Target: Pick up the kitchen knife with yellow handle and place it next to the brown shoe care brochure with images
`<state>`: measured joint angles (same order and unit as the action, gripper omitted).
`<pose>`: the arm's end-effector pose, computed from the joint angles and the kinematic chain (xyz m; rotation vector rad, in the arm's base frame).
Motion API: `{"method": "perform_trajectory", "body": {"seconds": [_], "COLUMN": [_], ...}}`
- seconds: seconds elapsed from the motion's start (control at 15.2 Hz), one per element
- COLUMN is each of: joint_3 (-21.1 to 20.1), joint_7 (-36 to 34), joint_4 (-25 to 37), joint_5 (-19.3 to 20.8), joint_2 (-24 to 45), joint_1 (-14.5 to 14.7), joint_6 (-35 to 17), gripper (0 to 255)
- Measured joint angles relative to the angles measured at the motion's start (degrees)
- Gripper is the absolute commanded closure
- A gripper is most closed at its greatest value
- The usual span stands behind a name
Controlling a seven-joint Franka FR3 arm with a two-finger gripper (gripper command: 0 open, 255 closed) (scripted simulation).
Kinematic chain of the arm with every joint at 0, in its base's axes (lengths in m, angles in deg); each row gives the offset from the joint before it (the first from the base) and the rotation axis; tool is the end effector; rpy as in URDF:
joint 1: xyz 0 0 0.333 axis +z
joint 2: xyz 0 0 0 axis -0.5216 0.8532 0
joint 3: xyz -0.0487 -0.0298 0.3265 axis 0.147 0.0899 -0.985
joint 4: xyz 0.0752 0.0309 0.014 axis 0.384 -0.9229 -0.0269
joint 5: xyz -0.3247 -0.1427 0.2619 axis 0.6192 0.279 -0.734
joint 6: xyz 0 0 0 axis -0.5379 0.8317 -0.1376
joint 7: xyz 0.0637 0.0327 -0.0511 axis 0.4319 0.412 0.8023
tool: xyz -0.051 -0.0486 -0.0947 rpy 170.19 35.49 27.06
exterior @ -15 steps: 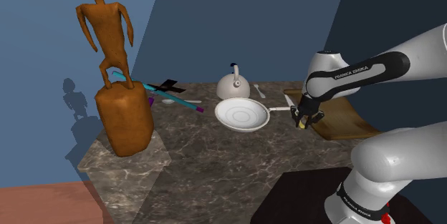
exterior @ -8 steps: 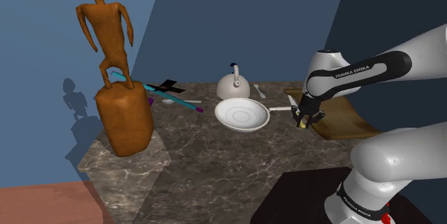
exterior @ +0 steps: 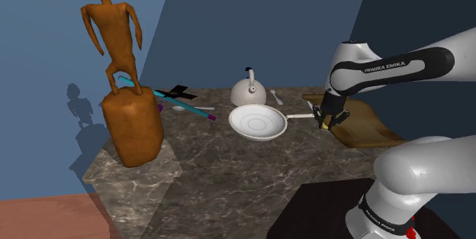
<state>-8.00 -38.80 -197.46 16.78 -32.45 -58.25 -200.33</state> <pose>0.2971 -0.1581 0.3551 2.6253 -1.6709 0.0078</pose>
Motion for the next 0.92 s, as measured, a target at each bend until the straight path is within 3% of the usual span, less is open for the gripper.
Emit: {"method": "perform_trajectory", "body": {"seconds": [0.92], "joint_3": [0.0], "joint_7": [0.6], "joint_4": [8.6], "joint_5": [-0.3], "joint_2": [-4.0], "joint_1": [0.0], "joint_6": [12.6], "gripper": [255]}}
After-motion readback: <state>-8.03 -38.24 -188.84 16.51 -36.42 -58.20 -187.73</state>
